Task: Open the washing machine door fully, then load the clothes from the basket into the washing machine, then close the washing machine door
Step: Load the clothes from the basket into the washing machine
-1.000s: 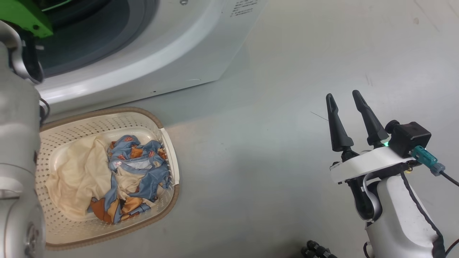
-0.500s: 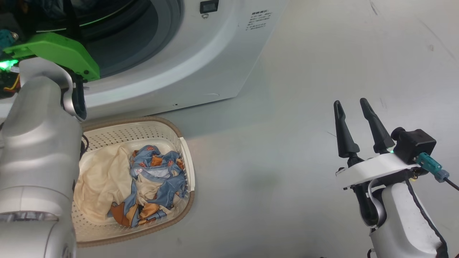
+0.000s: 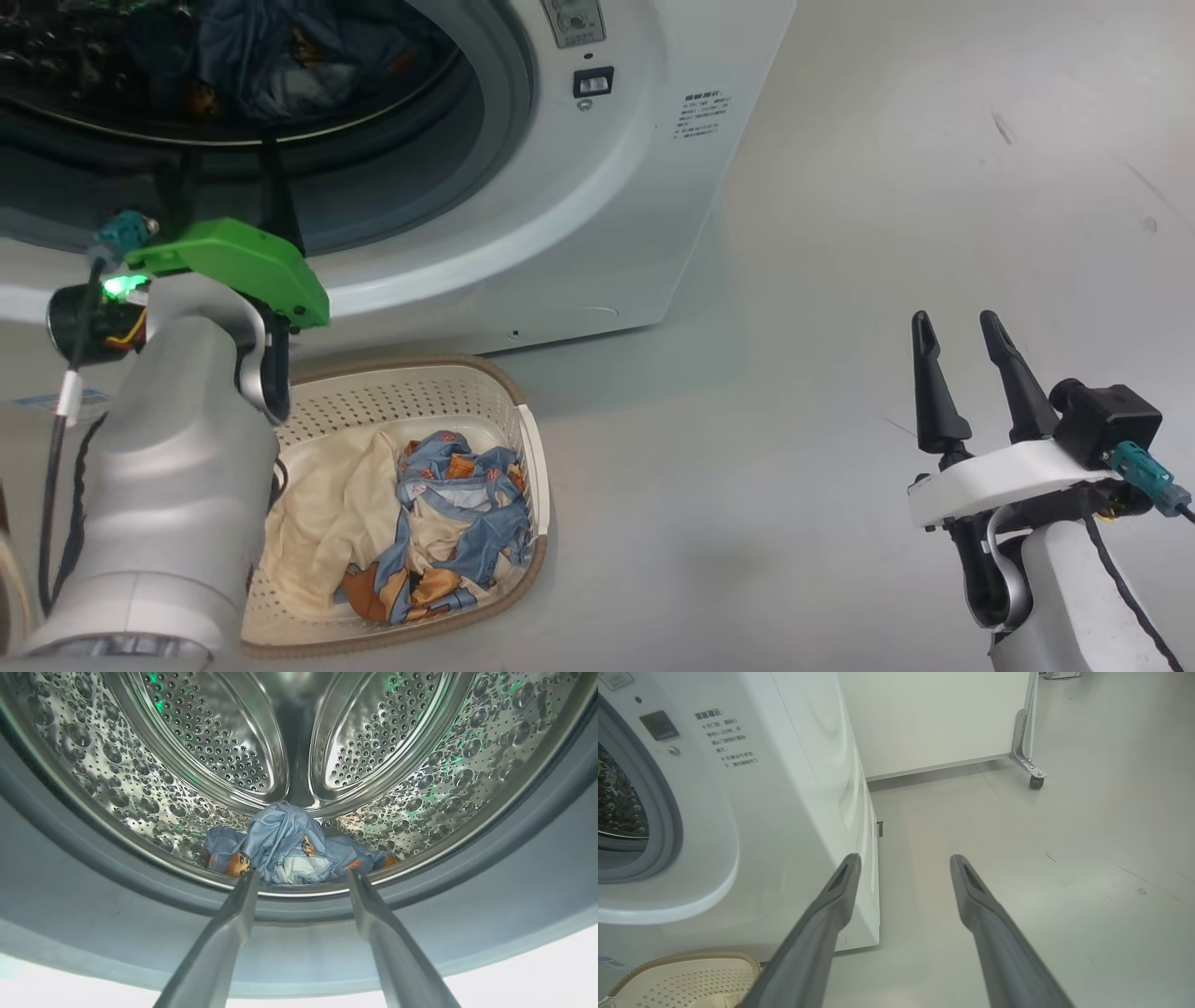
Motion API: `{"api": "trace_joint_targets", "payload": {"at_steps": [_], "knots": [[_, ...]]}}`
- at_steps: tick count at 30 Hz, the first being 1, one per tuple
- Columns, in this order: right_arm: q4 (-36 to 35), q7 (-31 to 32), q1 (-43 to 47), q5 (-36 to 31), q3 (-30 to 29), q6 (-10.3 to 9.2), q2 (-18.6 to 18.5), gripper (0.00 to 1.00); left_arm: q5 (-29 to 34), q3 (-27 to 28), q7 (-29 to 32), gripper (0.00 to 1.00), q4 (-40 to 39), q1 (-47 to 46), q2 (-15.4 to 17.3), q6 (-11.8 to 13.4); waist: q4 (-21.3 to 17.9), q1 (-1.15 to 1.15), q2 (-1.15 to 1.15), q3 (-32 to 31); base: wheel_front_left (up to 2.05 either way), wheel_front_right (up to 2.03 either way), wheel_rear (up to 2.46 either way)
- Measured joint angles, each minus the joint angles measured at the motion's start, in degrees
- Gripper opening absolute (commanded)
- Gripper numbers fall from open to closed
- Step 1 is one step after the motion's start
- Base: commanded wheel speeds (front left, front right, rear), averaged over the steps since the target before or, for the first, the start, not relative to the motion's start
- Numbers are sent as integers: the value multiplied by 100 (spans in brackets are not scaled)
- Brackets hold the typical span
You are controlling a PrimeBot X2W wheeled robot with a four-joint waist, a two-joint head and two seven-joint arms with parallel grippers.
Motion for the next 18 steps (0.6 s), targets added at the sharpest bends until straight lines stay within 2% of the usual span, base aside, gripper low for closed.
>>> {"api": "trace_joint_targets", "payload": {"at_steps": [18], "knots": [[-18,0,479,-41,-141,0,-34,100,-111,-261,0,100,-604,1709,-47,-177,343,0,0,-953,0,0,0]]}}
